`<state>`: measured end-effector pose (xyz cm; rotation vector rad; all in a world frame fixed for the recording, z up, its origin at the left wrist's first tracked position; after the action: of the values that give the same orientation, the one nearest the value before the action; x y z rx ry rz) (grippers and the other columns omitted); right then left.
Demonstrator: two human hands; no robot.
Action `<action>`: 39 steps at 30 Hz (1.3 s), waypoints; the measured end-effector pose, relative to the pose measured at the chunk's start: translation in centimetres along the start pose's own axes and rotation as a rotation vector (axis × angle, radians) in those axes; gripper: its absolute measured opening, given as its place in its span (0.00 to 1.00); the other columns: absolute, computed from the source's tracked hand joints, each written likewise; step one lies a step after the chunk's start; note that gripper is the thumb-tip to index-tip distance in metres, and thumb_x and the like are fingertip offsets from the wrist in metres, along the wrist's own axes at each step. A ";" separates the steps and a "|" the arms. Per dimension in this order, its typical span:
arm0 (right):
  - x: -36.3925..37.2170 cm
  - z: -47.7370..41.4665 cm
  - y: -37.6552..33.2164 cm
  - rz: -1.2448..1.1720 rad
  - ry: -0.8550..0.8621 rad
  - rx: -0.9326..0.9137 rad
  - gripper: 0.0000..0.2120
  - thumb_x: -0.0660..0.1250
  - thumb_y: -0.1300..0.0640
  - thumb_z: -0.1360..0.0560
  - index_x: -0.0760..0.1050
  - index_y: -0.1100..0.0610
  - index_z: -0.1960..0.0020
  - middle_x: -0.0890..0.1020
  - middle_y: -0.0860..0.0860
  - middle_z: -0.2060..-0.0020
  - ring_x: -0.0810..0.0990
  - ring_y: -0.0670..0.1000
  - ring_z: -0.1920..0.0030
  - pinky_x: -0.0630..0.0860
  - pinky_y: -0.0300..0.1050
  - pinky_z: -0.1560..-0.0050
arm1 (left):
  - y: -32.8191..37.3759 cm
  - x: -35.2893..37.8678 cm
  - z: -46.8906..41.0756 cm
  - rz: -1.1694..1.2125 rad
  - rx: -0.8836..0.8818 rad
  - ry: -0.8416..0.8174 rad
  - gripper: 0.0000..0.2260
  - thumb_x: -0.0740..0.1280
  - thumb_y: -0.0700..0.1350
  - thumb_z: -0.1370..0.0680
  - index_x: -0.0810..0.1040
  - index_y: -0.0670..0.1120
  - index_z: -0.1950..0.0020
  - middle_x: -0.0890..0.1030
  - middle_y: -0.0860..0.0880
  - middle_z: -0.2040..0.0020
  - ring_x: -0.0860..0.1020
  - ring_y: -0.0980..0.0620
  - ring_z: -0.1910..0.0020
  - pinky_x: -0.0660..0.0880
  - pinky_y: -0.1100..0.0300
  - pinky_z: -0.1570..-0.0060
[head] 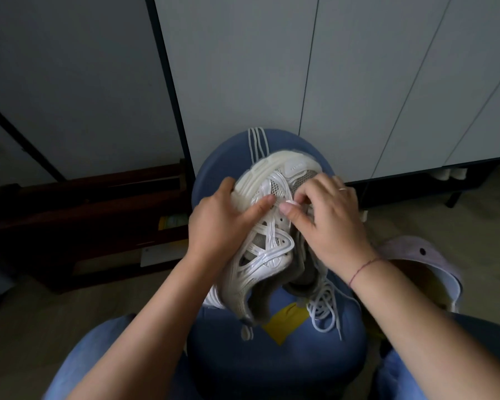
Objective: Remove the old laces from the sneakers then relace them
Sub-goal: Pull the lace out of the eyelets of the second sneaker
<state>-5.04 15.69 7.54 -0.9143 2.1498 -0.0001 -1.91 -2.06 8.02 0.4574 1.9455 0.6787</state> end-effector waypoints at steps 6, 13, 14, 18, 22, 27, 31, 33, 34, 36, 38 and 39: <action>-0.8 -0.5 0.8 -0.325 0.117 0.118 0.15 0.58 0.50 0.21 0.69 0.58 0.62 0.70 0.48 0.67 0.69 0.48 0.64 0.65 0.43 0.61 | -0.7 -0.3 -0.2 0.095 -0.041 -0.009 0.27 0.66 0.73 0.31 0.75 0.49 0.52 0.81 0.55 0.61 0.80 0.53 0.60 0.78 0.48 0.59; -1.4 -0.7 2.7 -0.346 0.057 0.223 0.08 0.60 0.49 0.24 0.73 0.53 0.55 0.74 0.47 0.59 0.74 0.48 0.58 0.71 0.41 0.54 | -1.5 -1.0 -0.8 0.149 -0.102 0.031 0.29 0.66 0.73 0.32 0.76 0.50 0.46 0.82 0.55 0.56 0.81 0.53 0.55 0.79 0.47 0.53; -1.2 -0.7 2.2 -0.311 0.049 0.164 0.10 0.60 0.49 0.24 0.74 0.54 0.52 0.75 0.48 0.57 0.75 0.50 0.55 0.72 0.44 0.52 | -1.4 -0.9 -0.7 0.128 -0.091 0.025 0.28 0.67 0.72 0.31 0.76 0.50 0.47 0.82 0.55 0.57 0.81 0.52 0.56 0.79 0.48 0.54; -0.3 -0.3 0.3 -0.108 0.009 0.000 0.16 0.60 0.42 0.24 0.75 0.55 0.58 0.76 0.49 0.59 0.75 0.53 0.54 0.70 0.50 0.52 | -0.3 -0.4 -0.2 -0.010 -0.009 0.011 0.26 0.65 0.72 0.31 0.74 0.49 0.51 0.80 0.54 0.62 0.79 0.51 0.62 0.74 0.54 0.65; 0.4 0.1 -0.5 -0.066 0.002 0.011 0.14 0.61 0.45 0.26 0.69 0.54 0.63 0.72 0.45 0.65 0.70 0.49 0.61 0.65 0.48 0.59 | -0.2 0.1 0.0 -0.055 0.031 -0.010 0.29 0.61 0.74 0.33 0.73 0.50 0.51 0.80 0.53 0.63 0.79 0.49 0.62 0.72 0.54 0.67; -1.6 -0.9 1.5 -0.340 0.122 0.140 0.13 0.60 0.49 0.22 0.70 0.56 0.61 0.70 0.47 0.68 0.69 0.48 0.65 0.65 0.43 0.63 | -1.1 -0.5 -0.6 0.081 -0.050 0.013 0.28 0.66 0.72 0.31 0.76 0.49 0.50 0.81 0.54 0.59 0.80 0.53 0.59 0.78 0.49 0.59; -1.7 -0.9 2.4 -0.349 0.020 0.205 0.08 0.61 0.52 0.22 0.70 0.55 0.57 0.74 0.48 0.63 0.72 0.47 0.62 0.69 0.41 0.60 | -1.4 -0.9 -0.8 0.099 -0.075 0.043 0.32 0.64 0.74 0.33 0.76 0.49 0.46 0.83 0.53 0.56 0.81 0.50 0.56 0.79 0.47 0.54; -1.1 -0.6 1.5 -0.293 -0.016 0.125 0.09 0.61 0.51 0.24 0.73 0.56 0.53 0.76 0.49 0.59 0.75 0.50 0.57 0.73 0.47 0.54 | -1.0 -0.8 -0.5 0.061 -0.063 0.018 0.30 0.65 0.74 0.32 0.76 0.49 0.47 0.82 0.53 0.58 0.81 0.50 0.58 0.79 0.48 0.57; -0.8 -0.4 1.1 -0.259 -0.031 0.073 0.11 0.61 0.49 0.24 0.74 0.57 0.52 0.77 0.50 0.58 0.76 0.51 0.56 0.73 0.49 0.53 | -0.8 -0.6 -0.4 0.019 -0.042 0.009 0.28 0.65 0.73 0.31 0.75 0.49 0.49 0.82 0.53 0.59 0.81 0.50 0.59 0.78 0.49 0.60; -0.3 -0.1 0.4 -0.153 -0.047 0.006 0.15 0.61 0.44 0.25 0.74 0.56 0.56 0.76 0.48 0.60 0.75 0.51 0.56 0.71 0.48 0.54 | -0.3 -0.4 -0.1 -0.077 0.011 0.006 0.28 0.64 0.73 0.31 0.74 0.49 0.49 0.81 0.52 0.60 0.81 0.48 0.60 0.76 0.52 0.64; 0.0 0.0 0.0 -0.025 -0.030 -0.026 0.15 0.61 0.43 0.25 0.71 0.54 0.61 0.72 0.45 0.63 0.73 0.51 0.59 0.66 0.46 0.57 | 0.0 -0.1 0.0 -0.124 0.037 -0.002 0.29 0.63 0.73 0.31 0.73 0.49 0.48 0.80 0.51 0.61 0.80 0.46 0.59 0.72 0.54 0.66; 0.2 0.1 -0.2 0.004 -0.018 -0.039 0.15 0.61 0.44 0.25 0.70 0.53 0.63 0.70 0.44 0.64 0.72 0.50 0.61 0.64 0.45 0.59 | 0.1 -0.1 0.1 -0.131 0.041 -0.008 0.29 0.62 0.74 0.31 0.73 0.49 0.49 0.79 0.52 0.62 0.80 0.46 0.59 0.70 0.55 0.66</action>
<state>-4.97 15.46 7.42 -0.9291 2.1410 0.0517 -1.80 -2.01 8.09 0.3535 1.9661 0.5536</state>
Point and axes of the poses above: each hand's wrist, its own z-axis away from the middle knuckle, its own x-axis out of the palm, y = z × x, the point moved 2 cm from there along -z, towards the middle knuckle
